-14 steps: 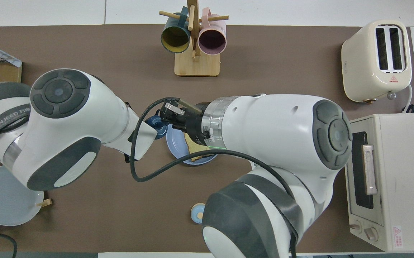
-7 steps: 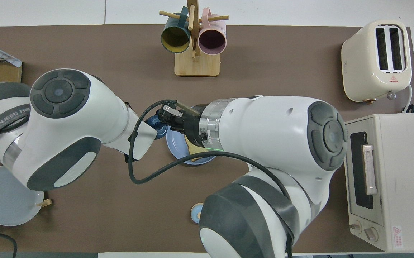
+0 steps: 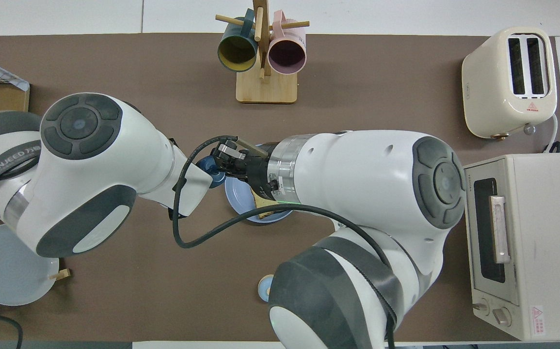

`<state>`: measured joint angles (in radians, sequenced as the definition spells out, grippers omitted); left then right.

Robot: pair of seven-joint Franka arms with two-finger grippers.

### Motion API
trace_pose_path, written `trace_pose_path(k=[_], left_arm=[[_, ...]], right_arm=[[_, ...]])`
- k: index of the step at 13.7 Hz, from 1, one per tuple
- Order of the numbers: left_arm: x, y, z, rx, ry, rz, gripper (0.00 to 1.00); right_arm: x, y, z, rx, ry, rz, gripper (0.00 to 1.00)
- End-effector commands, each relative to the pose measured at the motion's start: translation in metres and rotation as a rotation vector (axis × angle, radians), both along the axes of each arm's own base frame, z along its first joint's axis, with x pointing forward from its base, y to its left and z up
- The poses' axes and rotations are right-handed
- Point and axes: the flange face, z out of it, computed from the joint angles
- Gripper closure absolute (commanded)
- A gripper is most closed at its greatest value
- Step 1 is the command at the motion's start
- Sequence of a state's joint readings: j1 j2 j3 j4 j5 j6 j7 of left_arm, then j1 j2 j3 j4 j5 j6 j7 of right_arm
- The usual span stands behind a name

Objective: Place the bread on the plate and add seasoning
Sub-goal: 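Shake the bottle over the bread while the right gripper holds the bread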

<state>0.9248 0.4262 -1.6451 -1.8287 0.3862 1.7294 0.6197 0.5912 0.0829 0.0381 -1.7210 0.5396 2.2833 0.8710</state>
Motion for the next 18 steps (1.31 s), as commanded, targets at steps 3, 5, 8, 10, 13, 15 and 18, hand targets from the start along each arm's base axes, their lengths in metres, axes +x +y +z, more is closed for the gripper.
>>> trace_pose_path(k=[3, 5, 8, 10, 13, 15, 18], left_arm=[[-0.003, 0.003, -0.001, 0.004, 0.012, -0.01, 1.0], [-0.003, 0.003, -0.001, 0.004, 0.012, -0.01, 1.0], [-0.003, 0.003, -0.001, 0.004, 0.012, -0.01, 1.0], [-0.003, 0.004, -0.001, 0.008, 0.017, -0.01, 1.0], [-0.004, 0.003, -0.001, 0.009, 0.018, -0.012, 1.0], [-0.003, 0.004, -0.001, 0.01, 0.019, -0.01, 1.0], [-0.003, 0.004, -0.001, 0.009, 0.018, -0.009, 1.0]], right_arm=[[0.02, -0.025, 0.017, 0.088, 0.036, -0.084, 1.0], [0.021, -0.029, 0.019, 0.089, 0.032, -0.089, 1.0], [0.022, -0.031, 0.021, 0.09, 0.028, -0.092, 1.0], [0.021, -0.031, 0.022, 0.092, 0.027, -0.092, 1.0], [0.021, -0.032, 0.025, 0.093, 0.025, -0.092, 1.0], [0.021, -0.032, 0.024, 0.092, 0.026, -0.091, 1.0], [0.019, -0.032, 0.021, 0.084, 0.021, -0.087, 0.45]])
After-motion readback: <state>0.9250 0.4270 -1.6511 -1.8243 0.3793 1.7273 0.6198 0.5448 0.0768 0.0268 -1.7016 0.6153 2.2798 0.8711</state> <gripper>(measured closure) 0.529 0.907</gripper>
